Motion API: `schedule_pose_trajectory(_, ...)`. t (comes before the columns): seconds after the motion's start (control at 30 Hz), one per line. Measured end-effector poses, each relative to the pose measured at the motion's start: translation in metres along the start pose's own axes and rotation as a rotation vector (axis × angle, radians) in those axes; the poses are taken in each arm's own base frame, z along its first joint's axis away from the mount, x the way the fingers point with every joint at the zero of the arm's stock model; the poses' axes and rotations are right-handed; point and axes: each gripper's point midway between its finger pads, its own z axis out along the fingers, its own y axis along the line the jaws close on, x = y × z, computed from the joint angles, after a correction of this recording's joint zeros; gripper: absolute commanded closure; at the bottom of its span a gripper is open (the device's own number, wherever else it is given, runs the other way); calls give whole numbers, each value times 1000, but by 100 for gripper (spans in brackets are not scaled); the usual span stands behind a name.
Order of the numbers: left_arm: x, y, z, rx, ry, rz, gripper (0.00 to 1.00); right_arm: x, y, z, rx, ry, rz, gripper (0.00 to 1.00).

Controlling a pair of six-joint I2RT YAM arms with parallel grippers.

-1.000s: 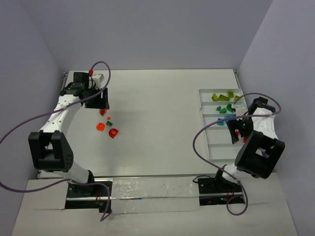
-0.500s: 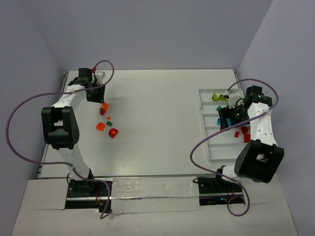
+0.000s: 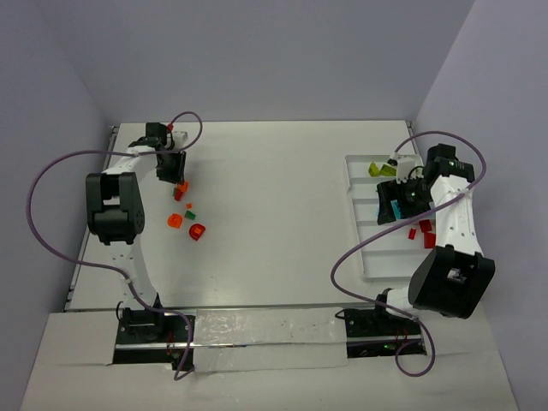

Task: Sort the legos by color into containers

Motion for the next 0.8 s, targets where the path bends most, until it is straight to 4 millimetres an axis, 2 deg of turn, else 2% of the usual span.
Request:
schedule_pose_trajectory(0.23,0,-1,1,0,1,-22,75,-11,18,4,-33,-2,-37,9)
schedule_pose_trajectory(0.6,-3,-5,2,11,-11,-33,99,-17,36,11,-65,11,-60,9)
schedule_pose_trajectory(0.7,-4,-11,1,37,-15,-50,100,-22,42,12,-76,0,-64,9)
schedule_pose_trajectory(0.8,-10,-19,-5,62,-33,-94,100,-37,54,11,-106,-43,-76,9)
